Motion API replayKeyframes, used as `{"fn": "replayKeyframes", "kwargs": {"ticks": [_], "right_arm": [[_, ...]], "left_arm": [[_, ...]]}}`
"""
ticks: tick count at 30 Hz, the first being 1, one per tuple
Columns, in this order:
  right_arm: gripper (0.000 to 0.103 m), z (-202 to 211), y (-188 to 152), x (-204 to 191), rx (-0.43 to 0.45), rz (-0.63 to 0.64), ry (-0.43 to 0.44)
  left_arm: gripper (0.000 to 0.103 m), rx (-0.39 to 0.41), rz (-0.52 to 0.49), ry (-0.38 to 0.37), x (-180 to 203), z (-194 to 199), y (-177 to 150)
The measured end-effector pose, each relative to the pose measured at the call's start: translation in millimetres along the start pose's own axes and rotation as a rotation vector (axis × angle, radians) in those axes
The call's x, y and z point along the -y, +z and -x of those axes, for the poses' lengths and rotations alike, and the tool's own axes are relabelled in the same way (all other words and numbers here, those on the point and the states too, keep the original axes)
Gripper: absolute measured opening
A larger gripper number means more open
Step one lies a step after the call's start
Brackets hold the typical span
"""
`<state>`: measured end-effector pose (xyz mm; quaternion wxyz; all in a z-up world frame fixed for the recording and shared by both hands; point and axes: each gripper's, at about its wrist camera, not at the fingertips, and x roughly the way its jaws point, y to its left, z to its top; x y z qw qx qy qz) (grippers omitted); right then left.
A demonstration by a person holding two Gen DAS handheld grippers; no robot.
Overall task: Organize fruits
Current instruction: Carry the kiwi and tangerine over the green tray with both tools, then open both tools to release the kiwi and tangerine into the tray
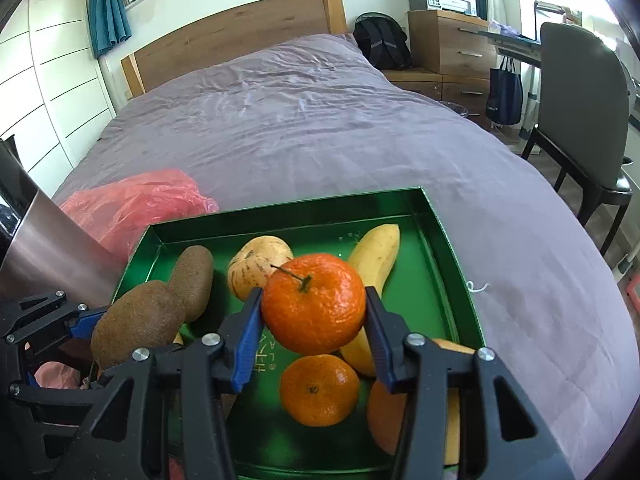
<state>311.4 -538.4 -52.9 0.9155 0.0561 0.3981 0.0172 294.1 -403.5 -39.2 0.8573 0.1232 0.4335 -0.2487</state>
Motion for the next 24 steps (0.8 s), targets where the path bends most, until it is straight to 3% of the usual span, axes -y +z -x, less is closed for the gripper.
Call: {"fn": "replayKeyframes", "kwargs": {"ticks": [18,24], "right_arm": [[0.080,-27.0,6.1,-10.7,-0.069,0.122,-0.049],[0.097,-23.9,5.9,-13.0,-0.082,0.113,-0.056]], "left_arm": [[0.040,-0.019,0.049,-0.024,-1.9,-8.8,0.9],[0.046,-0.006,0.029,-0.011,1.0,1.5,0.3]]}}
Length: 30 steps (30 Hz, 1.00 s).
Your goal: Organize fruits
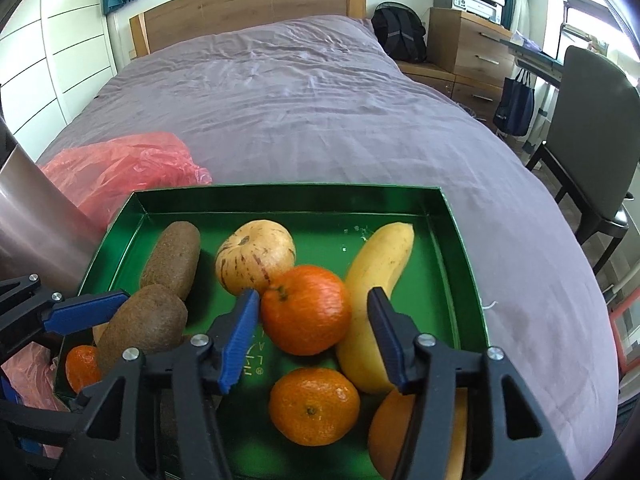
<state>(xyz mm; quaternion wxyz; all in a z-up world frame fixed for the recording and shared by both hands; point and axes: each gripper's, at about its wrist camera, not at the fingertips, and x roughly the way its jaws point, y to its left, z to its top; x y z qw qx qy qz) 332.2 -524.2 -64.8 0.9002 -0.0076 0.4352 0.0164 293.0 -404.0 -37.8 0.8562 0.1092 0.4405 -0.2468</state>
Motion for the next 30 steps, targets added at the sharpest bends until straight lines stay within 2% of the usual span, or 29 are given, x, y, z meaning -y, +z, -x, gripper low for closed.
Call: {"fn": "replayKeyframes", "kwargs": {"ticks": [7,12,13,18,20,23,25,30], "right_arm": [[0.103,23.2,0.0,-3.8,0.008,-0.007,-0.014],[0.103,53.1,-3.9,-12.0,0.027,0.004,-0.020],[0.103,59.1,-5.0,-13.6,0.030,0.007,-0.022],[0.103,95.3,-15.9,-26.1,0.047,0.023,-0.034],[0.103,108.0,-22.0,-33.0,0.052,0.031,-0.032],[0.103,128.2,-35.4,-49.5,0.057,0.047,-0.026],[0.103,142.2,-45.4,-63.0,0.062,0.060,-0.015],[0.103,172.1,-70.0,-98.0,0.076,0.077,0.012]], "left_arm": [[0.051,0.003,0.015,-0.015,-1.2,21.2,-8.4],[0.053,0.019,0.012,-0.038,4.3,48.1,-19.6],[0.055,0.024,0.015,-0.043,4.4,54.3,-22.6],[0.057,0.032,0.030,-0.059,5.5,86.2,-46.9],[0.063,0.037,0.027,-0.050,5.3,101.0,-60.3],[0.065,0.045,0.039,-0.039,0.4,121.4,-78.7],[0.070,0.060,0.040,-0.005,-4.6,137.0,-91.8],[0.074,0.088,0.087,0.064,-29.3,173.0,-126.7]]}}
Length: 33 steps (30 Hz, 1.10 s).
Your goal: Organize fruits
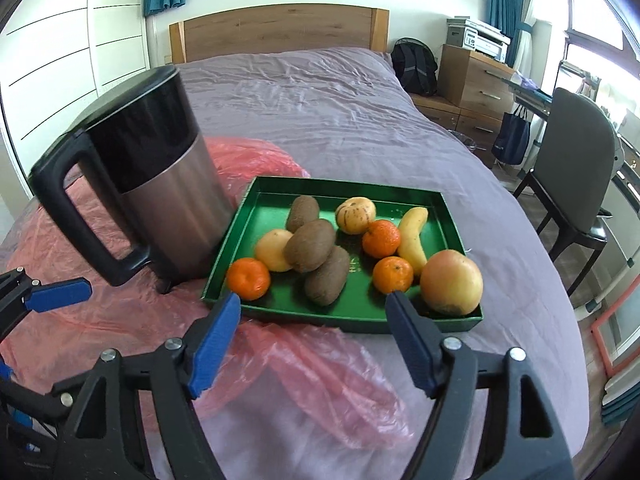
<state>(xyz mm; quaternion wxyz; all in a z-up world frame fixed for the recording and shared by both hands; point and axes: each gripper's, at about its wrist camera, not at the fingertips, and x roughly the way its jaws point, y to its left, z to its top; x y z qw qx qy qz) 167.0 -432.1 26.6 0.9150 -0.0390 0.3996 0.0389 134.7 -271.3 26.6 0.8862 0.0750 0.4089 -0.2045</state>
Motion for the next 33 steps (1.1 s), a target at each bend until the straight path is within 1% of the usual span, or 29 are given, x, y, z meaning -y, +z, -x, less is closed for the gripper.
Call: {"fn": "replayKeyframes", "kwargs": {"ticks": [1,2,6,11,17,23,27,33], "right_arm": [[0.103,4.1,-3.8,-6.9,0.001,0.004,0.004],[0.103,8.2,-7.7,-13.9,0.002,0.009,0.007],[0.103,22.0,-22.6,-44.7,-0.001,0.026,0.028],[0.103,34.5,-36.4,-74.1,-0.002,0.024,0.051],[0.103,50.6,-48.3,-105.2,0.021,0.042,0.056],[0.103,62.5,-56.9,-131.2,0.044,0.072,0.036],[0.103,66.9,-63.0,-142.6,0.048,0.082,0.027],[0.103,71.2,-70.1,-149.1,0.064,0.084,0.015]], "left_arm": [[0.080,0.008,0.012,0.017,-7.3,7.4,-6.3],[0.081,0.015,0.025,0.033,-14.4,14.4,-12.4],[0.081,0.031,0.065,0.075,-39.1,37.0,-37.1],[0.081,0.042,0.116,0.104,-63.5,57.9,-62.4],[0.081,0.065,0.142,0.158,-79.9,77.2,-84.9],[0.081,0.073,0.174,0.207,-98.9,92.6,-103.3],[0.081,0.084,0.211,0.193,-110.2,99.1,-112.3],[0.081,0.109,0.222,0.198,-114.8,106.9,-120.1]]}}
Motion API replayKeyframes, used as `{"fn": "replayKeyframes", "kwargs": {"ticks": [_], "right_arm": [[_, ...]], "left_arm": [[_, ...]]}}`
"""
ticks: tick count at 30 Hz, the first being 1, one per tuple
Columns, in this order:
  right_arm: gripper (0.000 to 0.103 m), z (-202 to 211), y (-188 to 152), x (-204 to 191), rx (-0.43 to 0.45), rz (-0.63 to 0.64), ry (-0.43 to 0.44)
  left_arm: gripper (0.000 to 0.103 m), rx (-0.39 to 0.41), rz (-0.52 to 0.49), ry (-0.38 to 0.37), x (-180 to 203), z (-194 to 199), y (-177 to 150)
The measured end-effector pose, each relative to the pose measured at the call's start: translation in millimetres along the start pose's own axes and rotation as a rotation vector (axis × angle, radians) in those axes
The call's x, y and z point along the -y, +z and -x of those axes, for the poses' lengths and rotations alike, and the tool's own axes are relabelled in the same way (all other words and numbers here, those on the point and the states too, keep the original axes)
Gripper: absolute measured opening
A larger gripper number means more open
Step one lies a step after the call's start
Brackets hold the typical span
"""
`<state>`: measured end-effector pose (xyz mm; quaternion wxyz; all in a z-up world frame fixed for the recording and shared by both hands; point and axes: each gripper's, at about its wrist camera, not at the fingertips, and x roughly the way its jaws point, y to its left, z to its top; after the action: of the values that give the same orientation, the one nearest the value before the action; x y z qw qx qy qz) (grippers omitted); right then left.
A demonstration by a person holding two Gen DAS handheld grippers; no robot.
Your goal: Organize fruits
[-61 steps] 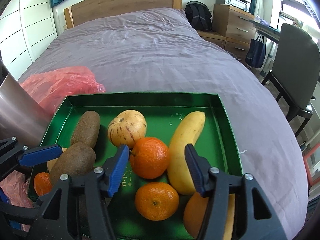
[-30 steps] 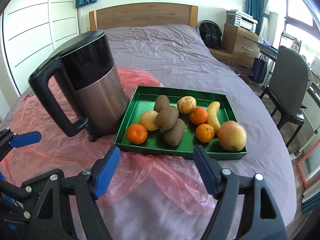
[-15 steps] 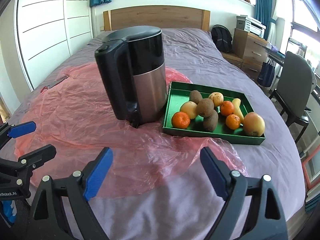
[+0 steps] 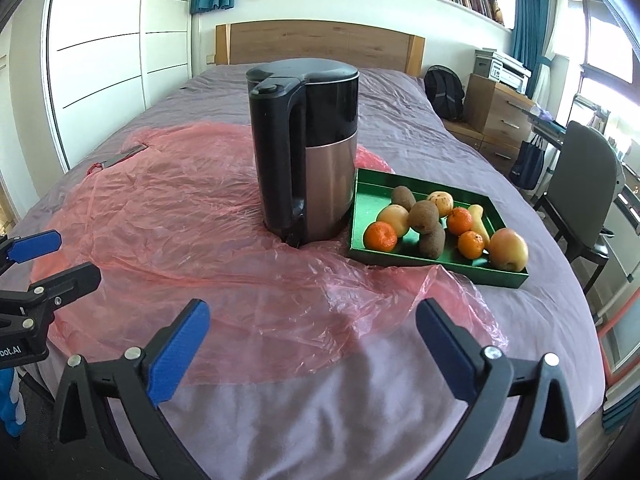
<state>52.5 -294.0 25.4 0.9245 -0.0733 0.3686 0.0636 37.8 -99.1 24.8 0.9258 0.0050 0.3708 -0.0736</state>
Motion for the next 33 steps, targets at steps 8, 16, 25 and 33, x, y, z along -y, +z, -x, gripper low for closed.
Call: {"fn": "replayKeyframes", "kwargs": {"ticks": [8,16,25,33], "right_arm": [[0.103,2.6,-5.7,8.1,0.011,-0.036,-0.017],[0.103,1.1,-11.3,10.8,0.009,-0.047,-0.012],[0.103,1.4,-16.6,19.8,0.016,-0.055,-0.031],[0.103,7.0,-17.2,38.9,0.031,-0.084,-0.059]], "left_arm": [[0.082,0.007,0.002,0.010,-3.1,1.5,-5.7],[0.082,0.002,-0.008,0.015,-1.1,0.1,-8.9],[0.082,0.003,-0.004,0.014,-0.5,-1.2,-10.4],[0.098,-0.011,0.008,-0.003,0.3,-3.5,-9.7]]}}
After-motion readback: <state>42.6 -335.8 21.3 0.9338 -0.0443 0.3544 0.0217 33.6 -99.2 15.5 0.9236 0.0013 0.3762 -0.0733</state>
